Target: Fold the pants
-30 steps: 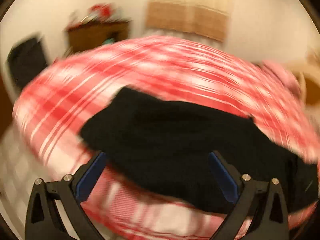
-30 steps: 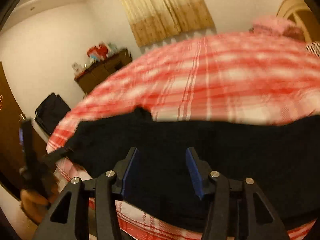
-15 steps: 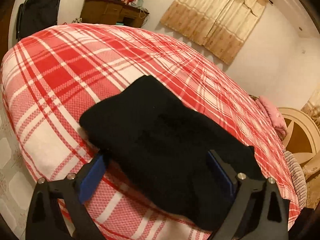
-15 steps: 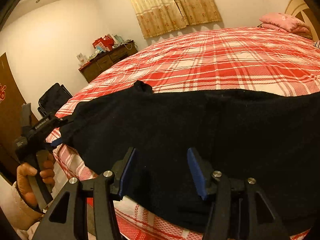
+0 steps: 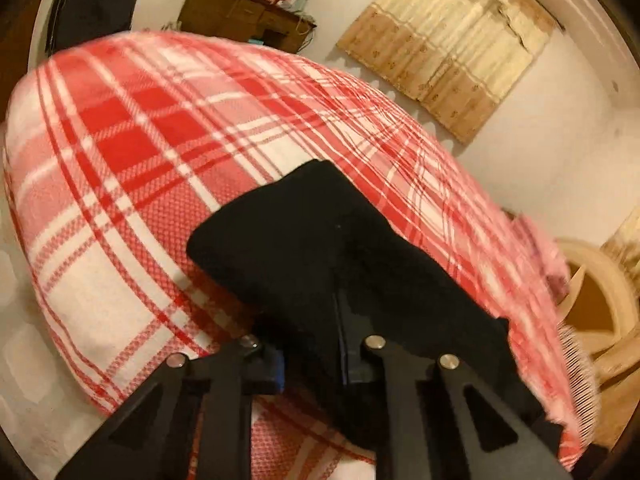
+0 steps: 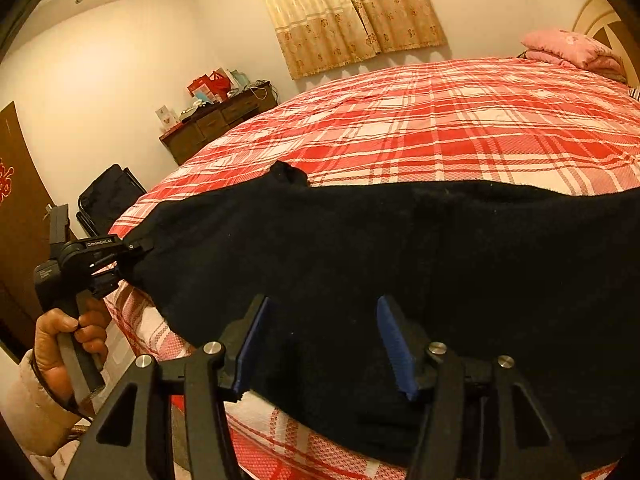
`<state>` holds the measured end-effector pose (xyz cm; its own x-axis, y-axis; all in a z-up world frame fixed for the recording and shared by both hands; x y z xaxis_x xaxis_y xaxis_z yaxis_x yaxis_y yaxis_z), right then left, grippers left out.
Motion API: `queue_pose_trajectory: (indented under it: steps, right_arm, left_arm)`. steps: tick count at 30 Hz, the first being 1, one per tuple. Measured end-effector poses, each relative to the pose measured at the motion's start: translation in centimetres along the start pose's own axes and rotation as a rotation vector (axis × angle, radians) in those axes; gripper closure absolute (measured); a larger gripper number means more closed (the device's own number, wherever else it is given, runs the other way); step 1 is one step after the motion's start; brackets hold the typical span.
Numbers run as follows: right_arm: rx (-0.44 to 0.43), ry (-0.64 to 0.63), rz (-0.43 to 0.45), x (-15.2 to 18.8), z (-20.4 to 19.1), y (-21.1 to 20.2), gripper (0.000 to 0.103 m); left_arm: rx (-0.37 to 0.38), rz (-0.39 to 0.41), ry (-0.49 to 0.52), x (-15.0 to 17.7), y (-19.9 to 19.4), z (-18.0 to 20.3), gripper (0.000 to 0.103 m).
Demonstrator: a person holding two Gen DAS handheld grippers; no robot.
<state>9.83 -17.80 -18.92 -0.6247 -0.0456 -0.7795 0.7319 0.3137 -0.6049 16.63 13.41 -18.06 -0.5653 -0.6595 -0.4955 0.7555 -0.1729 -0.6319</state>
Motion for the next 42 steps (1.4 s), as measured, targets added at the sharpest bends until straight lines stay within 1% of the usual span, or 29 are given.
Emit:
queue_pose_trajectory:
  steps: [2,3,4,6,8,9,10,12,14,16,18,19,21,22,23,24,25,26,27,28,29,30,32,33,34,35,37,39,42]
  right_arm:
    - [-0.041,0.039,-0.001,-0.6,0.2,-0.5,0.046]
    - [-0.063,0.065,0.012,-1.2,0.4,-1.2,0.046]
    - [-0.067,0.078,0.035,-1.9,0.9,-2.0,0.046]
    - [-0.019,0.088,0.089,-3.6,2.5,-4.3,0.046]
    - [0.012,0.132,0.128,-4.8,4.9,-6.9,0.046]
    - [0.017,0.157,0.140,-4.9,5.9,-7.8,0.046]
    - [0.022,0.201,0.159,-4.9,7.4,-9.1,0.046]
    - [0.032,0.244,0.172,-4.4,9.1,-10.5,0.045]
    - [0.037,0.276,0.181,-3.6,10.6,-11.4,0.045]
    - [0.011,0.334,0.192,-2.8,11.7,-11.8,0.045]
    - [-0.032,0.407,0.204,-2.1,12.8,-11.8,0.045]
    - [-0.060,0.451,0.208,-1.8,13.3,-11.7,0.045]
    - [-0.114,0.508,0.211,-1.4,13.5,-11.3,0.045]
    - [-0.145,0.525,0.214,-1.3,13.5,-11.1,0.045]
    - [-0.155,0.522,0.213,-1.3,13.4,-11.0,0.045]
    - [-0.157,0.514,0.212,-1.3,13.2,-11.0,0.043]
    - [-0.159,0.503,0.212,-1.4,13.0,-10.9,0.037]
    - [-0.160,0.496,0.213,-1.5,12.9,-10.9,0.035]
    - [-0.162,0.502,0.217,-1.6,12.8,-10.8,0.033]
    - [-0.156,0.492,0.209,-1.6,12.6,-10.6,0.033]
    - [-0.146,0.479,0.197,-1.6,12.5,-10.4,0.033]
    - [-0.133,0.464,0.185,-1.6,12.3,-10.2,0.033]
    - [-0.110,0.429,0.166,-1.7,11.9,-9.9,0.033]
    - [-0.105,0.414,0.159,-1.8,11.7,-9.6,0.033]
    - [-0.106,0.403,0.151,-1.6,11.5,-9.4,0.033]
    - [-0.104,0.397,0.138,-1.5,11.4,-9.0,0.033]
    - [-0.087,0.395,0.108,-1.0,11.5,-8.2,0.033]
    - [-0.073,0.383,0.096,-0.7,11.5,-7.8,0.033]
    - [-0.008,0.330,0.065,-0.6,10.9,-6.6,0.033]
  left_arm:
    - [-0.014,0.032,0.087,0.2,-0.9,1.8,0.086]
    - [-0.006,0.046,0.122,0.2,-1.4,2.7,0.086]
    - [0.008,0.068,0.173,0.2,-2.3,4.0,0.086]
    - [0.030,0.103,0.260,0.4,-3.7,6.4,0.086]
    - [0.095,0.140,0.374,1.6,-5.6,10.2,0.086]
    - [0.118,0.147,0.407,2.2,-6.4,11.1,0.086]
    - [0.157,0.153,0.457,3.2,-7.1,12.8,0.086]
    - [0.246,0.143,0.552,6.0,-8.6,16.0,0.086]
    - [0.331,0.118,0.663,9.8,-9.5,19.1,0.086]
    - [0.378,0.089,0.781,13.7,-9.6,21.1,0.086]
    - [0.411,0.035,0.896,18.2,-9.1,22.4,0.086]
    - [0.419,-0.002,0.970,20.8,-8.3,22.8,0.086]
    - [0.397,-0.052,1.062,23.9,-6.7,22.8,0.086]
    - [0.357,-0.095,1.124,25.8,-5.4,22.2,0.086]
    - [0.329,-0.114,1.157,26.6,-4.7,21.7,0.086]
    - [0.305,-0.113,1.188,27.2,-4.2,21.4,0.085]
    - [0.298,-0.074,1.225,27.4,-4.4,21.2,0.084]
    - [0.297,-0.048,1.241,27.2,-4.7,21.3,0.083]
    - [0.300,-0.037,1.246,27.1,-5.0,21.3,0.079]
    - [0.308,-0.045,1.241,26.8,-5.1,21.4,0.075]
    - [0.321,-0.065,1.223,26.3,-5.1,21.4,0.058]
    - [0.337,-0.081,1.200,25.7,-5.4,21.2,0.035]
    - [0.380,-0.079,1.167,25.0,-6.5,21.3,0.017]
    - [0.407,-0.074,1.152,24.6,-7.3,21.5,0.010]
    - [0.437,-0.067,1.135,24.5,-8.4,21.7,0.007]
    - [0.449,-0.056,1.128,23.9,-8.8,21.6,0.004]
    - [0.443,-0.021,1.106,22.6,-9.2,21.4,0.004]
    - [0.396,-0.013,1.038,20.3,-8.9,20.3,0.004]
    - [0.316,-0.020,0.917,16.8,-7.1,18.8,0.004]
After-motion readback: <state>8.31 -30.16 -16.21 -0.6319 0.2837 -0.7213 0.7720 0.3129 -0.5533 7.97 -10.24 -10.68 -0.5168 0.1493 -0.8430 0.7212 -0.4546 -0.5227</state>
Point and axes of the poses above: each gripper's, at about its wrist camera, not at the fingertips, and y roughly the way its jaws point, z to its right, x to its underside, the point moved 9 cm from there along y, roughly the way its jaws point, and after that the axes turned 12 degrees about -y, right-handed, at the moved point
